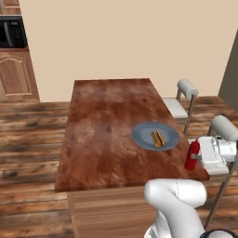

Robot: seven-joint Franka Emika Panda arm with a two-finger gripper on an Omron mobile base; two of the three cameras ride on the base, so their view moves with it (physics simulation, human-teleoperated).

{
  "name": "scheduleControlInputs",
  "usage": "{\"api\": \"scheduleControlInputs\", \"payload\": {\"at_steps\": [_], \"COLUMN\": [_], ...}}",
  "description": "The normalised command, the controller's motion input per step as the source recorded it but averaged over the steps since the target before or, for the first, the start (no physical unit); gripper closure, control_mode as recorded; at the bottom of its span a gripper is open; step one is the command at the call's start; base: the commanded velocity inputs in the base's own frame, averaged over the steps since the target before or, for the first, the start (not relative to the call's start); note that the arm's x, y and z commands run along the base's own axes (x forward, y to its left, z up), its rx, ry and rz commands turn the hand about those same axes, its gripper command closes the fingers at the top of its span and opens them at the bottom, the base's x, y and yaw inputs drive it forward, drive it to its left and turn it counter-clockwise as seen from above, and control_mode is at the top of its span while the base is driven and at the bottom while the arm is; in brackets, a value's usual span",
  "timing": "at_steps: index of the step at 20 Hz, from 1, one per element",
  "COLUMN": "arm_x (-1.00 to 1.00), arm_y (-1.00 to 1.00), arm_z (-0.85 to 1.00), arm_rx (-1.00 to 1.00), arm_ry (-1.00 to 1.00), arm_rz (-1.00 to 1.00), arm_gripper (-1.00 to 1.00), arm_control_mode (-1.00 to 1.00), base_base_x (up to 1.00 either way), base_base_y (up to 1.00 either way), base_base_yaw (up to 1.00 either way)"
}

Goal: Move the hot dog bun to the plate on the dining table and place the condiment next to that plate. Then navigate to the fridge and take the sausage and place it on the plate as well.

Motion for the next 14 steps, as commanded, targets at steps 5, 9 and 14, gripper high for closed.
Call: {"api": "scheduleControlInputs", "payload": {"at_steps": [5,9,14], "arm_x": [0.32,0.22,0.27], "arm_y": [0.0,0.0,0.0], "arm_z": [-0.32,-0.29,-0.28], "arm_rx": [0.0,-0.01,-0.02], "arm_ry": [0.0,-0.03,-0.02], "arm_rz": [0.03,0.03,0.01], "arm_gripper": [1.0,1.0,1.0], "arm_control_mode": [-1.0,-1.0,-1.0], "base_base_x": [0.0,0.0,0.0], "base_base_y": [0.0,0.0,0.0], "base_base_yaw": [0.0,0.0,0.0]}}
